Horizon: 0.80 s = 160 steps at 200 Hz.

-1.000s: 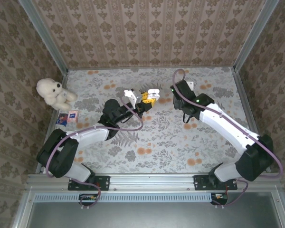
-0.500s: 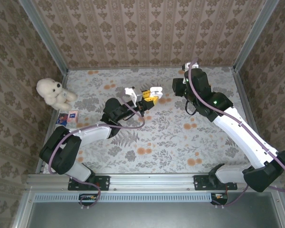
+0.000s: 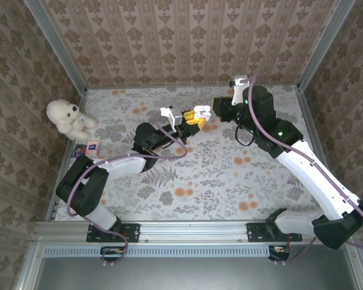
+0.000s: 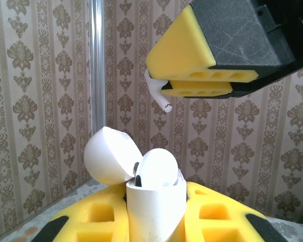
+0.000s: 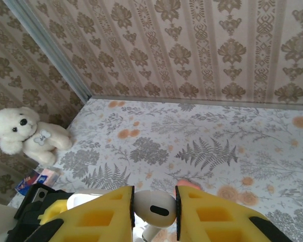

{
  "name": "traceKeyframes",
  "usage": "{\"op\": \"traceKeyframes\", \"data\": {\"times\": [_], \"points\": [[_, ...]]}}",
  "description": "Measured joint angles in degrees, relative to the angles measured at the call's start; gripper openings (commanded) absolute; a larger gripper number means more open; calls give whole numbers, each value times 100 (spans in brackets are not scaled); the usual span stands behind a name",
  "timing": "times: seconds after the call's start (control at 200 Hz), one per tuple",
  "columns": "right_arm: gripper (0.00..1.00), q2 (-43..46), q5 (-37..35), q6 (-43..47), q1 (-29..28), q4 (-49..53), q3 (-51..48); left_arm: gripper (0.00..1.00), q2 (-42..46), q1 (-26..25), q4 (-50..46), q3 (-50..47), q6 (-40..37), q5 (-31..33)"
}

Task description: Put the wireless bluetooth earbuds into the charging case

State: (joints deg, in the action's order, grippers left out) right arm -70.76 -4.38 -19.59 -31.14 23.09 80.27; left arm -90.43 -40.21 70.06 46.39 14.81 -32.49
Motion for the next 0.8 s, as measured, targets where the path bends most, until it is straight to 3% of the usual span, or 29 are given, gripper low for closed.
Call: {"op": "traceKeyframes", "data": {"times": [0.8], "points": [[25,-46,363,-20,-55,-109,-291,0,-26,0,33,92,-2,-120]]}}
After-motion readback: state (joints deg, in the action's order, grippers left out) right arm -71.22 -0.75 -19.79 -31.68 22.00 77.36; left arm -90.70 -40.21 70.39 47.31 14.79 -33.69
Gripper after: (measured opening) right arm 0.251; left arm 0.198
